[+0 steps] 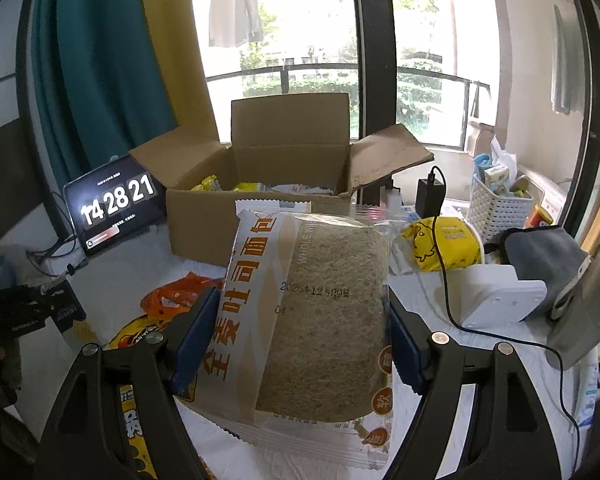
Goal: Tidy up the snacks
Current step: 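Lift and carry the bread bag and blue box toward the cardboard box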
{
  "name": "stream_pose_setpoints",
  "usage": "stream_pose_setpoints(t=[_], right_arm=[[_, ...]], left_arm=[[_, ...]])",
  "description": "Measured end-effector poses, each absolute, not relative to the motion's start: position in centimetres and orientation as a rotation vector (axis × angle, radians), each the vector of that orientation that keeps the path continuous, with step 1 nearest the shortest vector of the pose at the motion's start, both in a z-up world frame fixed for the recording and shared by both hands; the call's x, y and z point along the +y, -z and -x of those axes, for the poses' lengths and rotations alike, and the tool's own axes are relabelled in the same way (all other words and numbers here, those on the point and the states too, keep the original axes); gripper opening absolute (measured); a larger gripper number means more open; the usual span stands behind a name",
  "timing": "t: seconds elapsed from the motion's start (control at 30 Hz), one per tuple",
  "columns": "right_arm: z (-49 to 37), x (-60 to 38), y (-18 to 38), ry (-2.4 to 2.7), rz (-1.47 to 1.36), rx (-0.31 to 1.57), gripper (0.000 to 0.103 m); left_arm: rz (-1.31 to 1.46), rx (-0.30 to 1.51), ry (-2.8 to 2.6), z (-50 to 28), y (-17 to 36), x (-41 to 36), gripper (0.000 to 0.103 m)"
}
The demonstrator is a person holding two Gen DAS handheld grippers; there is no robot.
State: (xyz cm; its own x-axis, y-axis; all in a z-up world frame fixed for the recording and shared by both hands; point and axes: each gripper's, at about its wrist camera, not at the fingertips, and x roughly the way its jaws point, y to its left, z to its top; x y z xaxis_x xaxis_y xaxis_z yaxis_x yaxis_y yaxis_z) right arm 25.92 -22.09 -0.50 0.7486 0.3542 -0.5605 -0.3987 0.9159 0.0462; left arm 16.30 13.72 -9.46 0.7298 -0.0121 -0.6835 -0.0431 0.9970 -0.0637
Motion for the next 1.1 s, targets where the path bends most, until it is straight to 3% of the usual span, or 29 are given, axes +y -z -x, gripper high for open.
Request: stream_pose_setpoints(t=[0.23,0.3,0.4,1.1], right_arm=[[-26.8,-22.2,1.6,-0.411,0.053,0.627,0.080],[-26.9,-22.2,1.7,-0.413,0.052,0.629,0.080],[-27.2,-22.3,1.6,-0.408,0.054,0.625,0.080],[-32.7,-20.7,-2.2,-0.473,0.096,0.497,0.080]], left_arm=[[0.064,0.811,0.071,-17.4,11.2,11.9,0.035],[0.044,0.828,0.083,-17.6,11.6,11.2,0.021],[0.038,0.830,0.092,-17.8,11.5,10.8,0.018],[-0.027,0.595,0.132,-24.8,2.1,8.5,0.017]])
